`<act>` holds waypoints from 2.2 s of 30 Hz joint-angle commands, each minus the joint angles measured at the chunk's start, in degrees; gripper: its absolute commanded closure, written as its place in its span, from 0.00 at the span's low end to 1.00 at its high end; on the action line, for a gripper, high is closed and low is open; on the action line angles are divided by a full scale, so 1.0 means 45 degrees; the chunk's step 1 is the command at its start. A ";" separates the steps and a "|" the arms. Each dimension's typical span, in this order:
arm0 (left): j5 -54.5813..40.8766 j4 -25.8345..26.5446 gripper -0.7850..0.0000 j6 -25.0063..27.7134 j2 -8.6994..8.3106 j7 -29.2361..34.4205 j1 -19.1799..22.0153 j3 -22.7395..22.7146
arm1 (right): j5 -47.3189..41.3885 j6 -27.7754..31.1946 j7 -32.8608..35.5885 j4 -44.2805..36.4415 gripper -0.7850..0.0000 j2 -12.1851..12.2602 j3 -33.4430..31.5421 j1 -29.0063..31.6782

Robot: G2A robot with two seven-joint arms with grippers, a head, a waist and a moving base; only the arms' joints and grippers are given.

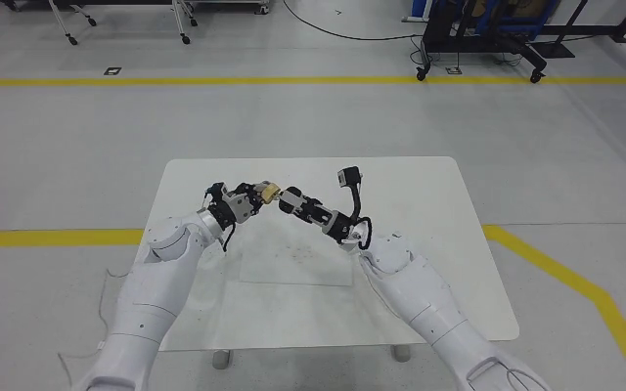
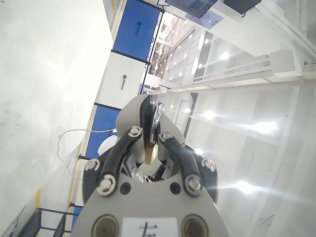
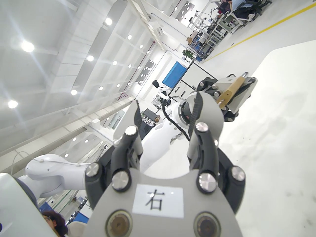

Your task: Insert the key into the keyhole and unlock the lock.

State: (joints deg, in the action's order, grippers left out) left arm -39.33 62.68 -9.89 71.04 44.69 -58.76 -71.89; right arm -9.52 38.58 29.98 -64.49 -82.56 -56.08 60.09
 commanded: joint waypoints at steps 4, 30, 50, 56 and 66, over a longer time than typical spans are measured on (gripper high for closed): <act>-0.0244 -0.0141 1.00 -0.0045 0.0019 0.0254 0.0062 0.0035 | -0.0307 -0.0027 0.0188 0.0685 1.00 -0.0116 0.0259 -0.0364; -0.0420 -0.0300 1.00 0.0364 0.0047 0.0526 0.0179 0.0136 | -0.0645 0.0377 0.0018 0.3013 1.00 -0.0597 0.0799 -0.1555; 0.3750 0.2146 1.00 0.3772 -0.0193 -0.2582 -0.0984 -0.0141 | -0.2062 -0.0641 0.0573 0.2364 0.69 -0.0532 0.0316 -0.0845; 0.4120 0.2468 1.00 0.4022 -0.0204 -0.2731 -0.1170 -0.0139 | -0.3240 -0.1223 0.1240 0.2941 0.69 -0.0667 0.0362 -0.1066; 0.4327 0.2685 1.00 0.4208 -0.0200 -0.2644 -0.1290 -0.0107 | -0.4069 -0.1378 0.1713 0.3339 0.70 -0.0894 0.0542 -0.1241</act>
State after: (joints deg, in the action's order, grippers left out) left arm -19.77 74.70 9.01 70.14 32.68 -64.51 -72.33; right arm -27.05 32.54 37.31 -49.59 -86.48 -53.69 54.48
